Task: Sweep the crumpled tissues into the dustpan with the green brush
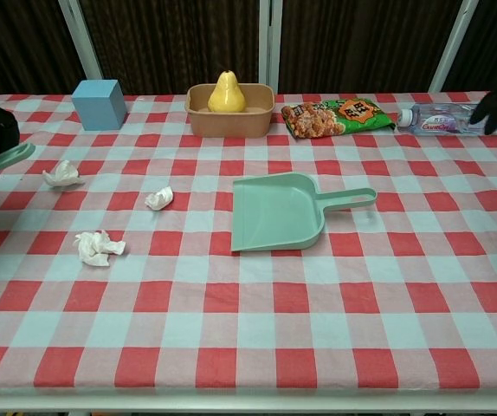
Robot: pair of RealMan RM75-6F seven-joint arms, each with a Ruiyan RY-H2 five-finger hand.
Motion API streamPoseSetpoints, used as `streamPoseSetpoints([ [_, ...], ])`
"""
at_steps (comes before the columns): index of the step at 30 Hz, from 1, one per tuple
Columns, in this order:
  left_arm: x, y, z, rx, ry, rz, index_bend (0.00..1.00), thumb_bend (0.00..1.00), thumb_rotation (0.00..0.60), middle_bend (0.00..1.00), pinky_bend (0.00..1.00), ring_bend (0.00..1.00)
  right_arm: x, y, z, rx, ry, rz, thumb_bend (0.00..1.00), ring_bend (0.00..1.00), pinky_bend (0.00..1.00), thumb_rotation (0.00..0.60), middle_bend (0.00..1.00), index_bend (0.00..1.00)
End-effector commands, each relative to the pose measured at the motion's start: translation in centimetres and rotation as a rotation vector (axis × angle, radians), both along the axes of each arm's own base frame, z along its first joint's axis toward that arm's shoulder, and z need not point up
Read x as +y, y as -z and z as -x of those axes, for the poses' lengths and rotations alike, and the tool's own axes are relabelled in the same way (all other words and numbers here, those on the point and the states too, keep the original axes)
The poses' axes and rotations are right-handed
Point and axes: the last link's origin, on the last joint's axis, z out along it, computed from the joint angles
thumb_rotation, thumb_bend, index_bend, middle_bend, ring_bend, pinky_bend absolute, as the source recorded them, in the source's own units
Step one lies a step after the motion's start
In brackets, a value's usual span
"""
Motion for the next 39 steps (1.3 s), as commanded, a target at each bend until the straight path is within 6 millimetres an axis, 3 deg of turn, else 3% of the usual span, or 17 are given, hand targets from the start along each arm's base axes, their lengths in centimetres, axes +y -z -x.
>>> streamPoseSetpoints([
  [1,-0.3,0.0,0.3,-0.002,-0.003,0.005,0.51,0.43,0.6,0.55,0.9,0.68,-2.6,3.9,-3.0,0.02,-0.035,-0.05,0.13,0.06,0.01,0.6,0.3,0.31],
  [8,-0.6,0.0,0.6,0.009,-0.004,0.016,0.51,0.43,0.6,0.55,0.9,0.68,-3.8,8.4,-4.4,0.054,-0.018,-0.077,0.1,0.05,0.01,0.6,0.32,0.38],
  [14,-0.5,0.0,0.4,0.002,0.003,0.012,0.51,0.43,0.6,0.55,0.9,0.68,-4.8,10.6,-5.1,0.085,0.0,-0.065,0.1,0.08,0.01,0.6,0.35,0.41],
  [29,-0.5,0.2,0.5,0.012,0.001,0.023,0.51,0.43,0.6,0.55,0.9,0.68,-6.5,13.9,-6.5,0.102,0.017,-0.074,0.16,0.14,0.01,0.6,0.43,0.41],
  [39,-0.4,0.3,0.7,0.015,-0.005,0.028,0.51,0.44,0.6,0.54,0.9,0.68,-6.5,15.2,-7.2,0.11,0.011,-0.094,0.23,0.17,0.01,0.6,0.46,0.44],
])
